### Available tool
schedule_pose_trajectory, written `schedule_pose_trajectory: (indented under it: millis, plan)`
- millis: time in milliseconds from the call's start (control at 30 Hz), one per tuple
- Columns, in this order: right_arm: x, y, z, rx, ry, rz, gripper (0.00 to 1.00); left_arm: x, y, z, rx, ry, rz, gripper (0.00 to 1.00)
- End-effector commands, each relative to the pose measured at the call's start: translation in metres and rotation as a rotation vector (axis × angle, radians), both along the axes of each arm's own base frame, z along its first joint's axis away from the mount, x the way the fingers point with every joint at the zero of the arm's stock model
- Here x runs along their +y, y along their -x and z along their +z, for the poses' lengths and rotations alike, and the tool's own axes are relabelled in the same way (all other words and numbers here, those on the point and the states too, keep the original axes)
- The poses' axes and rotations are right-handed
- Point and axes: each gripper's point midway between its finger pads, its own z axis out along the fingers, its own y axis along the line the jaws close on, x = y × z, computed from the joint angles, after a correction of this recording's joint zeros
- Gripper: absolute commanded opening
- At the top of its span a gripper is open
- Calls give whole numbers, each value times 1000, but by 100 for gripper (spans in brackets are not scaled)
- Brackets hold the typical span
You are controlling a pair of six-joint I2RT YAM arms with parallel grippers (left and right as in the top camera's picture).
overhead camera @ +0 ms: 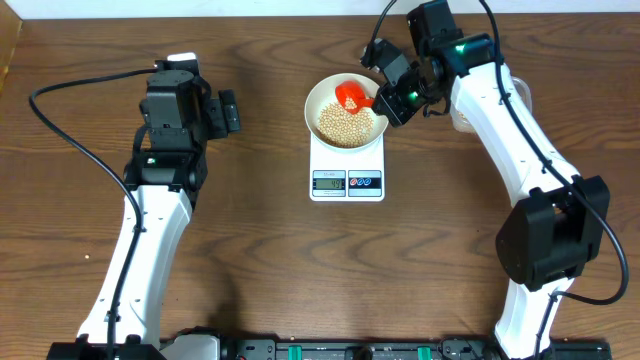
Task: Scoop item into bowl and weigh 50g on scale
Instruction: 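Tilt the red scoop over the bowl to pour more soybeans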
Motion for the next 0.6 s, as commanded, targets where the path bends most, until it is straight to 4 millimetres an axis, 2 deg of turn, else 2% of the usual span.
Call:
schedule_pose_trajectory:
  millis: [0,567]
  plan:
    - [2,-3,20,-77,16,30,1,1,-2,1,1,-13,-7,99]
    - [1,-2,19,-81,30,35,1,1,-2,1,1,-13,-7,99]
